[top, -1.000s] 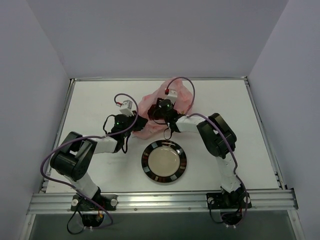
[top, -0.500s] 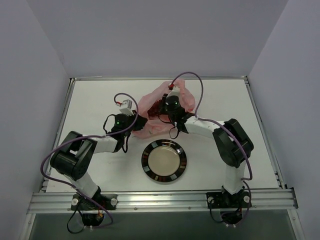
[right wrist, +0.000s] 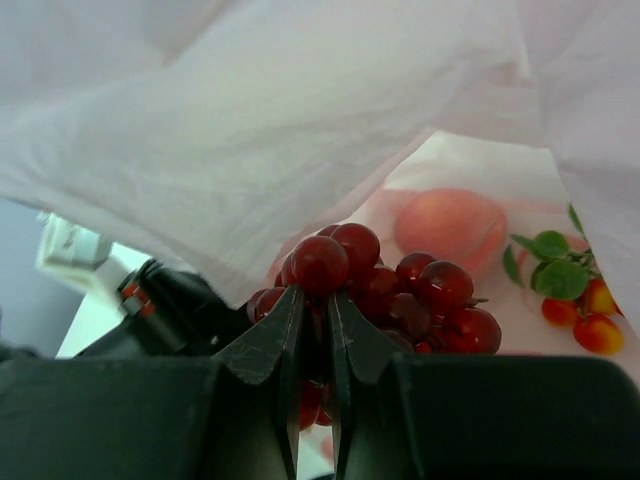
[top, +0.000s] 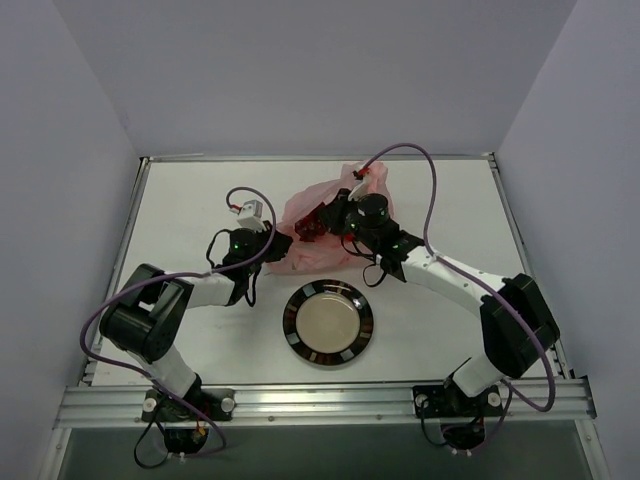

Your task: Take the fake fruits out of the plastic bag

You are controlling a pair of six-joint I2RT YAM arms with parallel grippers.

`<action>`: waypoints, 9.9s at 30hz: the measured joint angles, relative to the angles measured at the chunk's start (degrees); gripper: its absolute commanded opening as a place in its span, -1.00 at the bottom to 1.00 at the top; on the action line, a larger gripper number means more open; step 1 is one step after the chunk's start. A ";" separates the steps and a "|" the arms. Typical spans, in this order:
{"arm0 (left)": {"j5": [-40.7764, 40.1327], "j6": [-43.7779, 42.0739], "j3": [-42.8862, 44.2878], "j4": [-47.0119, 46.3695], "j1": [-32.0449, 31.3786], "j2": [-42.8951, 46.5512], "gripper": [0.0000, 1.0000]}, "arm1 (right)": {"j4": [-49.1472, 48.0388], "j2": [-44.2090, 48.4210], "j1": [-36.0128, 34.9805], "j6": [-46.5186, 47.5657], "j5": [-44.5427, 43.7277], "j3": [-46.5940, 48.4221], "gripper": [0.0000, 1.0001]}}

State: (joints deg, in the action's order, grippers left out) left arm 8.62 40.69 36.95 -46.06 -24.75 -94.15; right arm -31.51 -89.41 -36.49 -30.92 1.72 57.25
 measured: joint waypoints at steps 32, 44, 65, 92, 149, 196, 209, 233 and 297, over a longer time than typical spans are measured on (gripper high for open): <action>-5.25 1.46 16.74 4.39 -0.02 -9.81 -0.95 | -35.17 -3.76 9.77 -17.25 47.10 -1.81 -1.00; -5.16 1.29 21.42 6.51 1.33 -9.94 -0.95 | -19.56 4.46 6.88 -7.91 53.51 -7.37 -1.00; -6.08 0.85 11.63 6.10 -1.84 -3.28 -0.95 | 15.93 12.68 -3.30 13.68 25.00 -15.61 -0.03; -18.88 -2.38 2.82 3.85 -12.83 3.06 -0.95 | 5.84 -4.13 5.95 9.86 -2.23 -4.57 -1.00; -11.47 -1.05 2.45 -3.48 -7.06 -5.97 -0.95 | -10.60 -33.79 3.43 10.47 -1.73 11.69 -0.95; -16.35 1.44 8.66 2.95 -4.79 -3.89 -0.95 | 14.01 25.49 -28.74 6.88 -0.07 -23.45 -1.00; -14.56 1.29 7.32 2.45 -4.79 -2.95 -0.95 | 18.97 15.39 -30.73 6.78 -4.70 -23.96 0.04; -4.20 4.17 5.97 3.17 -2.16 2.73 -0.95 | 0.98 -3.80 -11.45 12.04 -20.85 -1.77 -1.00; -1.36 8.37 10.47 -4.04 -4.44 -5.29 -0.95 | -2.08 -22.01 4.87 11.54 -3.82 11.93 -0.33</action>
State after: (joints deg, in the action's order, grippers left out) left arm 7.27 49.06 47.42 -50.11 -29.19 -99.44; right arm -33.58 -111.42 -31.62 -19.38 -2.11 69.19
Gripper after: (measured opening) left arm 0.028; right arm 0.623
